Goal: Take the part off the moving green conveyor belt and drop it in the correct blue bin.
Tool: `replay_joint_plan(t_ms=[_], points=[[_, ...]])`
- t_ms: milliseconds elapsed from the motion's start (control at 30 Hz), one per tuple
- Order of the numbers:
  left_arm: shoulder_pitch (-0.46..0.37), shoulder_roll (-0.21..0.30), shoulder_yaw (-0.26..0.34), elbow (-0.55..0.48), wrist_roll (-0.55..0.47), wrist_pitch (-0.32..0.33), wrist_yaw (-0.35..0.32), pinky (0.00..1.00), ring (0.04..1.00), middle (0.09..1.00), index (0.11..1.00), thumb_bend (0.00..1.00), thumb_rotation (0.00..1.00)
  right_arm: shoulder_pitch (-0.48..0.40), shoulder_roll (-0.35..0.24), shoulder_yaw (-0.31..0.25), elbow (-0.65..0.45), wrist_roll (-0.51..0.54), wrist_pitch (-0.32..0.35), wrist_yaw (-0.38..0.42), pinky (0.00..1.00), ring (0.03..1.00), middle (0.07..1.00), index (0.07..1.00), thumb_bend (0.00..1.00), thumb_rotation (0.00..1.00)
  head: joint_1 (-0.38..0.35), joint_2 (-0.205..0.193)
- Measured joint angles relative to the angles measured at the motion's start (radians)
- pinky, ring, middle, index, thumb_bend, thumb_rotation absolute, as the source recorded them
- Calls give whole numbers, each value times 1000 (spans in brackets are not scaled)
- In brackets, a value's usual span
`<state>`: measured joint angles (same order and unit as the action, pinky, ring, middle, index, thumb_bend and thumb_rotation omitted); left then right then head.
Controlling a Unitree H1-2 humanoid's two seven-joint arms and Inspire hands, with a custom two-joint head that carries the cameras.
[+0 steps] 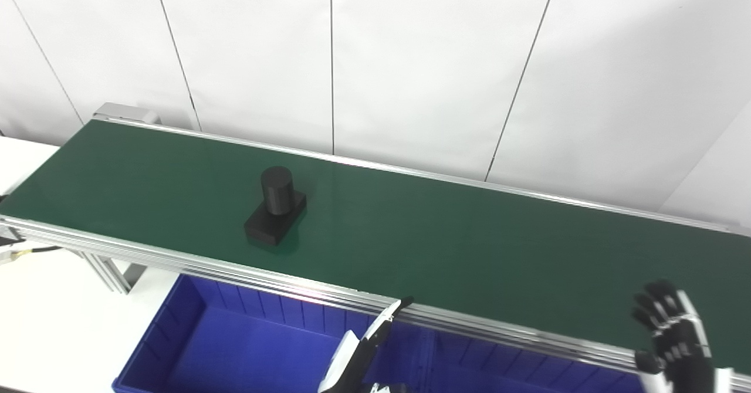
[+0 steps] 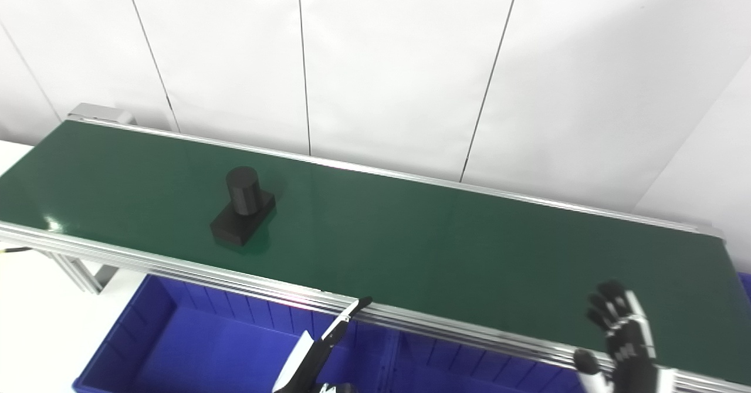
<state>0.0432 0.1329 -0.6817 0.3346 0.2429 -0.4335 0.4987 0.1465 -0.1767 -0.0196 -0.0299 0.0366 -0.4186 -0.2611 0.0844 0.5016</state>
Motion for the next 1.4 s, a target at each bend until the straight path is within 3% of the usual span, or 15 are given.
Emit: replay_joint_plan(t_ms=[233, 700, 967, 1167, 1400], points=[[-1, 0, -1, -2, 0, 0, 1, 1000, 978, 940, 928, 898, 1000, -13, 13, -92, 4, 77, 0, 91, 710, 767, 826, 877, 898, 621, 0, 3], [-1, 5, -6, -33, 5, 0, -1, 985, 948, 881, 923, 880, 1000, -74, 33, -137, 72, 50, -1, 225, 715, 775, 814, 859, 887, 569, 3, 11], [0, 6, -8, -33, 5, 0, -2, 985, 950, 894, 922, 890, 1000, -128, 31, -134, 73, -21, -1, 225, 707, 778, 827, 876, 882, 600, 3, 11], [0, 6, -8, -33, 6, 0, -2, 979, 950, 892, 923, 863, 1000, -175, 16, -114, 106, -34, -1, 241, 693, 766, 827, 889, 914, 566, 5, 9], [1, 6, -5, -35, 6, 0, -5, 975, 950, 894, 921, 900, 1000, -245, -1, -73, 175, -27, -2, 285, 793, 835, 883, 920, 926, 515, 6, 12]])
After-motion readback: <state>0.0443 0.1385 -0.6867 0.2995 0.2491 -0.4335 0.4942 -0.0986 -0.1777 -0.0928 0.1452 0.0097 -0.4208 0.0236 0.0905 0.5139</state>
